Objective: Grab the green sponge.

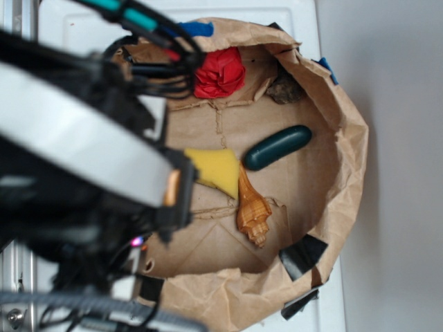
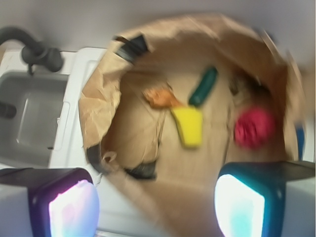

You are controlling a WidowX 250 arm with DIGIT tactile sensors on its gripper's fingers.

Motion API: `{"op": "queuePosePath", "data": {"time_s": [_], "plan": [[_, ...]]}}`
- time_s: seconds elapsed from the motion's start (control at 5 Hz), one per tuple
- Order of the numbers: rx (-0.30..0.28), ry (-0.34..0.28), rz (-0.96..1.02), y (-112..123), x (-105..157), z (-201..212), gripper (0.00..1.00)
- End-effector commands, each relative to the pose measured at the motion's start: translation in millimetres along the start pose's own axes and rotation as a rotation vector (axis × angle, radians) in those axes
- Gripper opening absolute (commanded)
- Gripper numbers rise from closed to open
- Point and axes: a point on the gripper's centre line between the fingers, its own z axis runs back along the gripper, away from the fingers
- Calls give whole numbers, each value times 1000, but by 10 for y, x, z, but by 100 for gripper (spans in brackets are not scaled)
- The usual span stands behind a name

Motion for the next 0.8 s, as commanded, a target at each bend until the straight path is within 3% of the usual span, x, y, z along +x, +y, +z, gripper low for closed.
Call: {"op": "queuePosePath", "data": {"time_s": [0.0,0.4,0.6], "plan": [[10,25,-134,188,49,-195,100],[10,25,-134,188,49,-195,100],[85,17,-138,400,129,-728,100]]}}
